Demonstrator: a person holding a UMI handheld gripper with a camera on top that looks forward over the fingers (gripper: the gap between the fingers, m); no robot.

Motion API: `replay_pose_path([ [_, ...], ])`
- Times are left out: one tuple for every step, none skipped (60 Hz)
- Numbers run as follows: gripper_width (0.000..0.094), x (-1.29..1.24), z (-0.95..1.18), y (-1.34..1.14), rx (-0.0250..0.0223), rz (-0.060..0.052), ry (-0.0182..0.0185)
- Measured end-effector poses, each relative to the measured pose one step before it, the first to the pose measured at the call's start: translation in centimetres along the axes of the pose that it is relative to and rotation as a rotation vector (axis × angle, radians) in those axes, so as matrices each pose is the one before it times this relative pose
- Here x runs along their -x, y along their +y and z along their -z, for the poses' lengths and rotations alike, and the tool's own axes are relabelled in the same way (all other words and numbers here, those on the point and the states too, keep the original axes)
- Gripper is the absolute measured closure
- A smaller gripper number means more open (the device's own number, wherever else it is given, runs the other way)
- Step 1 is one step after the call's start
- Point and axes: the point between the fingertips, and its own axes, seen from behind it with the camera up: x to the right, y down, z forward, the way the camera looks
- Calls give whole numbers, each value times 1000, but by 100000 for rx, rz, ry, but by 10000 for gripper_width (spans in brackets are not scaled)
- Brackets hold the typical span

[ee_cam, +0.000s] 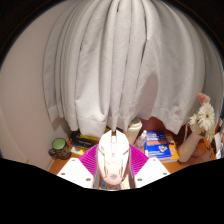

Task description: Arrange mouse

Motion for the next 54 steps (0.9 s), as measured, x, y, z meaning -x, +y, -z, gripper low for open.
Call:
replay_pose_path([
  [519, -893, 159, -10, -364, -263, 877],
  [518, -907, 68, 80, -191, -252, 840],
  [520, -847, 32, 162, -61, -224, 800],
  [519, -772, -53, 331, -278, -332, 1044],
  [519, -763, -116, 404, 546, -429, 477],
  [519, -695, -261, 448, 903, -606, -13],
  [519, -620, -272, 578, 999, -648, 174],
  [520, -567, -331, 590, 1052, -551, 164],
  [520, -526, -374, 650, 977, -410, 13],
  [520, -487, -422, 727, 1136, -413, 140],
  [520, -501, -472, 789, 1323, -522, 221],
  [522, -473, -508, 788, 1449, -663, 346],
  [522, -400, -526, 837, 1571, -644, 307],
  [522, -333, -537, 854, 1631, -434, 182],
  [523, -171, -539, 1060, 1045, -356, 580],
  [523, -182, -555, 903, 2022, -210, -324],
  [524, -191, -495, 884, 2051, -246, -707],
  [524, -71, -530, 833, 1840, -391, -317],
  [524, -41, -517, 768, 1573, -380, -252],
  [525, -32, -514, 732, 1485, -307, -288],
  [524, 25, -511, 695, 1314, -349, -313],
  [524, 66, -510, 659, 1256, -450, -351],
  [524, 109, -482, 666, 1300, -436, -395],
  [529, 158, -572, 669, 1075, -285, -235],
  [527, 145, -460, 672, 1263, -67, -607],
  [556, 174, -428, 567, 1277, -26, -651],
  [557, 166, -401, 483, 1013, -7, -567],
  [526, 155, -384, 418, 660, -42, -523],
  [526, 149, -396, 400, 564, -122, -397],
  [525, 150, -363, 393, 760, -206, -352],
  [527, 162, -416, 465, 1025, -347, -138],
  [526, 126, -273, 404, 807, -172, -167],
  [527, 105, -302, 374, 842, 72, -114],
  [528, 73, -272, 340, 729, 252, -7],
  [526, 13, -245, 333, 737, 430, 104],
  [525, -19, -213, 335, 705, 417, 286],
  [525, -30, -182, 335, 714, 319, 378],
  [525, -12, -143, 328, 666, 248, 357],
  [511, 28, 61, 89, 377, 388, 408],
  [498, 9, -9, -286, -1664, -51, 44],
  [494, -54, -74, 77, -1087, -161, 276],
  [477, 31, 62, 190, 628, -499, 48],
  [468, 14, 48, -175, -914, -476, 27],
  [458, 9, -53, -4, -679, -497, 18],
  [450, 14, -21, 53, -78, -399, -20],
  [437, 3, -1, -104, -519, -321, -6],
  [432, 1, -26, -23, -343, -214, -40],
  [420, -20, -43, 16, 112, -207, -126],
  [406, 24, -27, -11, -144, -231, -109],
  [397, 16, -5, -10, -92, -169, 15],
  [391, 16, -10, -27, -141, -136, -19],
  [385, 37, -21, -16, -101, -169, 14],
  [373, 62, -13, -35, -66, -245, -129],
  [353, 85, 11, -23, 46, -371, -154],
])
